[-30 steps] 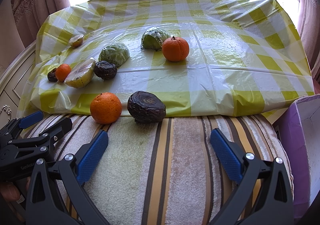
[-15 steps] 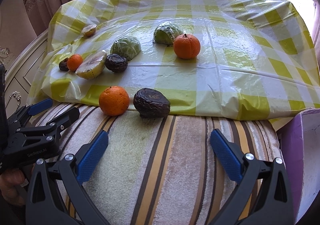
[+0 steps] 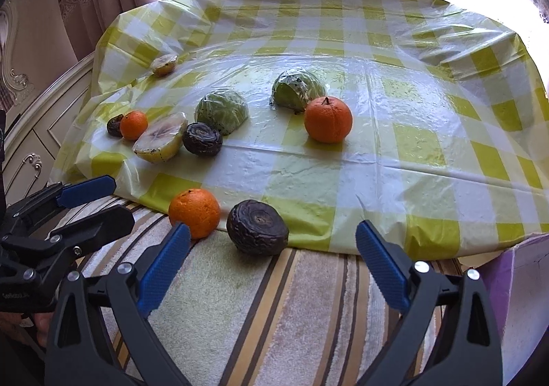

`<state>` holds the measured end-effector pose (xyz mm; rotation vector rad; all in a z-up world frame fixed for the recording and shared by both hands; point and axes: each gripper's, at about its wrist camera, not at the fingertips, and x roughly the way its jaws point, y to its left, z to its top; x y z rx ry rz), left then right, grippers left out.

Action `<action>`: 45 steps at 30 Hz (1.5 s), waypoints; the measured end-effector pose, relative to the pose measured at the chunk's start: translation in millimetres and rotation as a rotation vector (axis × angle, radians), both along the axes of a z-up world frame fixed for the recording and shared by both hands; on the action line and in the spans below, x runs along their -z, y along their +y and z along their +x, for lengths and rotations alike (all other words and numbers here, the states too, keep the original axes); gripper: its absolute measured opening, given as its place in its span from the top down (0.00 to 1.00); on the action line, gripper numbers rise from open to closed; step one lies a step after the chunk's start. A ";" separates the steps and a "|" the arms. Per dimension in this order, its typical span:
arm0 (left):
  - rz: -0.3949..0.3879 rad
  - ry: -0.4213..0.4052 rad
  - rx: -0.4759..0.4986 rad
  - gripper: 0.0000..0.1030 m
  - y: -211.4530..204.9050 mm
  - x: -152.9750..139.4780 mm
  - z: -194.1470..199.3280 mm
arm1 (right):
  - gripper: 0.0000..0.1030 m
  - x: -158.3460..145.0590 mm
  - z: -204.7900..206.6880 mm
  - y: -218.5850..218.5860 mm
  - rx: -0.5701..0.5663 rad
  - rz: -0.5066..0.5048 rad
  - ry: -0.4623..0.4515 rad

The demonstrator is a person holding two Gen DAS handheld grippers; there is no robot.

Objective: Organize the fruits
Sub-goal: 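Grasp the orange with the left tool while the right tool grasps the dark dried fruit, then carry both fruits over the white box and open both tools to drop them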

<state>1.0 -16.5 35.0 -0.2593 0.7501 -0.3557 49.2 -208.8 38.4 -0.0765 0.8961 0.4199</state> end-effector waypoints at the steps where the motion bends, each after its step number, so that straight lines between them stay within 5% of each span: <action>1: -0.033 0.009 0.008 0.38 -0.3 0.2 3.0 | 0.15 0.9 2.2 1.0 0.000 -0.004 0.003; 10: -0.047 0.134 0.064 0.51 -17.0 11.4 24.1 | 0.62 14.0 10.2 5.8 -0.038 0.013 0.058; 16: 0.029 0.186 0.105 0.52 -36.5 19.2 35.2 | 0.63 11.0 6.3 -3.7 -0.028 0.035 0.051; 19: 0.084 0.223 0.114 0.67 -46.0 24.7 40.6 | 0.63 7.6 2.9 -12.2 -0.016 0.041 0.040; 29: 0.132 0.137 0.128 0.68 -72.7 6.2 32.8 | 0.64 -12.5 -9.2 -67.3 0.083 0.088 -0.009; 45: 0.168 -0.004 0.491 0.68 -258.3 -11.6 24.8 | 0.64 -25.1 -43.5 -244.4 0.462 0.040 -0.049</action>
